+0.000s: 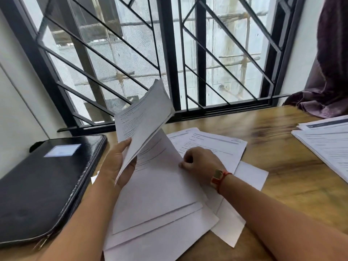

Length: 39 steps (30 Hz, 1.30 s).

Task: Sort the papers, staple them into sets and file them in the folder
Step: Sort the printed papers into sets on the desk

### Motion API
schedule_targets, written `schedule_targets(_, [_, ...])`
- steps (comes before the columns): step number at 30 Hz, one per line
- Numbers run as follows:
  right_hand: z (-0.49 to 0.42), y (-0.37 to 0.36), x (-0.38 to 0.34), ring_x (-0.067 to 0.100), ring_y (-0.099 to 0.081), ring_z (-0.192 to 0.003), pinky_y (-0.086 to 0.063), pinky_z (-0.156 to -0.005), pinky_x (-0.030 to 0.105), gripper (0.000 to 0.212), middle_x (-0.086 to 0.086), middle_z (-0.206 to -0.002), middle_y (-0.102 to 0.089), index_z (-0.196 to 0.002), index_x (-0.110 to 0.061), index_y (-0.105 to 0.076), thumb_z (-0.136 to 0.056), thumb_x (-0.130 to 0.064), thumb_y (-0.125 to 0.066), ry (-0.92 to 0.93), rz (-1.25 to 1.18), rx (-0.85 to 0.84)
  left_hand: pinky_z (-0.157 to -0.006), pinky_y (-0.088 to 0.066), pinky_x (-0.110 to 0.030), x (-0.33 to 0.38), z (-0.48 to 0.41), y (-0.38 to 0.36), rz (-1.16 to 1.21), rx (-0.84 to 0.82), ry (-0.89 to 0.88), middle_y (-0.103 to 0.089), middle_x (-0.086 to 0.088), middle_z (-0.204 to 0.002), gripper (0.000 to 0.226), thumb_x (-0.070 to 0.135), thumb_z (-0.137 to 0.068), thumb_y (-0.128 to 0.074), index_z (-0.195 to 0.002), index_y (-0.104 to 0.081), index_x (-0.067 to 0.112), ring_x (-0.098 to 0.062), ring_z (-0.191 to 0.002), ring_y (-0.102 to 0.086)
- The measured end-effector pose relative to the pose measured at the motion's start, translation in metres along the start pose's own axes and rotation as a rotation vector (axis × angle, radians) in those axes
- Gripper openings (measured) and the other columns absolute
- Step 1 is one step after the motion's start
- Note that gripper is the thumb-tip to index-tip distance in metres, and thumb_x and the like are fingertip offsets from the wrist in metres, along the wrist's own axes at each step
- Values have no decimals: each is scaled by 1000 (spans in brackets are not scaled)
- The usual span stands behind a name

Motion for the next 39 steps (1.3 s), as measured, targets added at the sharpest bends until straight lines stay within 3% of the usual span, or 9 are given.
schedule_targets(5, [-15,23,34,21,-66,-93,-52,-82,32,14,-1,-97,-73,-91,-25,-75,-91,-35,-66,-125,-15,92,-40,-46,-11,1,-2,4,39,7,20,-70,-3,-67,9,6,-99,-53,-98,-61,4,-7,-55,-68])
schedule_targets(9, [-21,44,55,25,-66,-93,-45,-75,28,16,2,-91,-72,-78,-28,-67,-93,-32,-62,-178,-80,193,-40,-46,-11,2,-2,6,30,8,11,-70,-2,-66,11,7,-100,-51,-95,-61,6,-6,-54,-68])
schedule_targets(13, [-20,74,76,31,-65,-99,-48,-79,32,17,8,-101,-73,-100,-21,-74,-95,-31,-60,-241,-151,380,-41,-49,-14,4,-1,3,-4,-5,-35,-71,-4,-65,10,7,-100,-51,-104,-60,3,-8,-52,-68])
schedule_targets(16, [-17,91,91,27,-63,-88,-44,-73,29,17,5,-90,-70,-101,-17,-73,-96,-26,-60,-275,-293,503,-40,-50,-17,2,-1,-1,-60,-35,-38,-73,-5,-66,14,9,-102,-48,-104,-60,4,-11,-50,-69])
schedule_targets(19, [-16,97,105,28,-66,-86,-48,-72,30,14,4,-87,-72,-96,-16,-73,-95,-24,-62,-296,-466,596,-69,-63,-41,6,-5,5,-159,-52,-75,-75,-14,-105,30,15,-98,-56,-126,-63,8,-27,-88,-75])
schedule_targets(21, [-17,94,111,27,-69,-87,-55,-77,35,12,2,-86,-73,-92,-18,-73,-94,-25,-64,-311,-592,615,-95,-53,-59,8,-9,8,-227,-48,-103,-67,-21,-125,37,17,-95,-60,-131,-63,10,-41,-112,-65])
schedule_targets(27, [-22,78,98,23,-66,-73,-59,-77,46,17,12,-86,-76,-81,-15,-73,-93,-26,-68,-253,-973,503,-58,-60,-34,8,-13,12,-322,-13,-125,-70,-20,-114,37,8,-96,-57,-133,-58,3,-25,-76,-75])
schedule_targets(34, [-26,63,76,25,-67,-81,-57,-84,52,15,12,-95,-76,-93,-15,-75,-96,-25,-64,-152,-1054,351,-50,-58,-35,3,-8,6,-353,-31,-74,-73,-20,-98,30,10,-97,-57,-127,-60,4,-27,-64,-73])
schedule_targets(39, [-24,56,55,26,-67,-82,-55,-85,54,16,15,-99,-75,-98,-20,-75,-98,-27,-60,-75,-1065,259,-56,-60,-40,-2,-10,9,-372,-16,-36,-74,-21,-97,31,14,-96,-61,-125,-60,4,-32,-68,-72])
Point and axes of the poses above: each hand's wrist, its own z-axis away from the middle knuckle, its own y-axis out of the back of the hand, x = y × z, the point moved 9 cm from there along -z, towards the middle knuckle
